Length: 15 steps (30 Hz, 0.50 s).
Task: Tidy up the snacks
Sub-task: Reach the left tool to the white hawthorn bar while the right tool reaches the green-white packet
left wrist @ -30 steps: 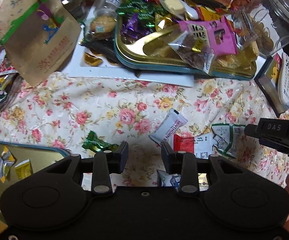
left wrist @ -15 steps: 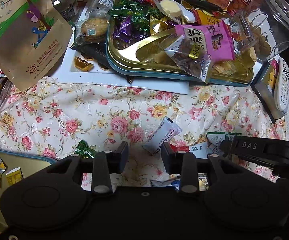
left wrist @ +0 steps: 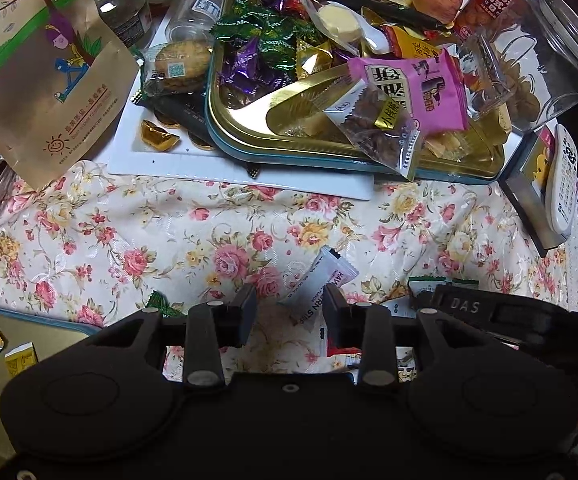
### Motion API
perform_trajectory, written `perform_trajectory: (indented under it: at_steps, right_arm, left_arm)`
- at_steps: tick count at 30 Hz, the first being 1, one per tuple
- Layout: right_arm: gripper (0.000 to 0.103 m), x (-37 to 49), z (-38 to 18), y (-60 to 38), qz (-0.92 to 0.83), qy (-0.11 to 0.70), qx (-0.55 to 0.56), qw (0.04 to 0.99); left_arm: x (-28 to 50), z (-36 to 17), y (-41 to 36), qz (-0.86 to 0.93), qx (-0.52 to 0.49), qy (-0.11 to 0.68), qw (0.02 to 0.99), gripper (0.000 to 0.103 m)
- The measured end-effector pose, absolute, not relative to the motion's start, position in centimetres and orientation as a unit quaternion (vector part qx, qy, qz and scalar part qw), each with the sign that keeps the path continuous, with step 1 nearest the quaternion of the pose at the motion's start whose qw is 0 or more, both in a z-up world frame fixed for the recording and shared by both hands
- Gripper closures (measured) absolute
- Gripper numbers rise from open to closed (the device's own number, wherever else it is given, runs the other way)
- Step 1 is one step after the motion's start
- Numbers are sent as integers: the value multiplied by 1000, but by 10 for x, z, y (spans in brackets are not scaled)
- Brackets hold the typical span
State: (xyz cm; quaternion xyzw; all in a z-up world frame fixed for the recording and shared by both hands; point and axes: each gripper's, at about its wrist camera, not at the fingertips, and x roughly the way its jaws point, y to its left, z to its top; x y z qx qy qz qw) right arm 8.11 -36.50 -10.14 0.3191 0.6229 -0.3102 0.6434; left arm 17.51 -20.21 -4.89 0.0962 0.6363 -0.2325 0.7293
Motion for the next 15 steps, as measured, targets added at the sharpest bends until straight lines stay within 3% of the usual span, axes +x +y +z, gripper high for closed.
perform_trajectory:
  at_steps: [8,15]
  right_arm:
    - [62,90,-101,-352,-308,633,277,654]
    - [62,90,-80,-357,-308,607,288,673]
  left_arm:
    - [173,-52,-210,-242,113,626,733,58]
    - [170,-62,-217,-248,119,631,725,58]
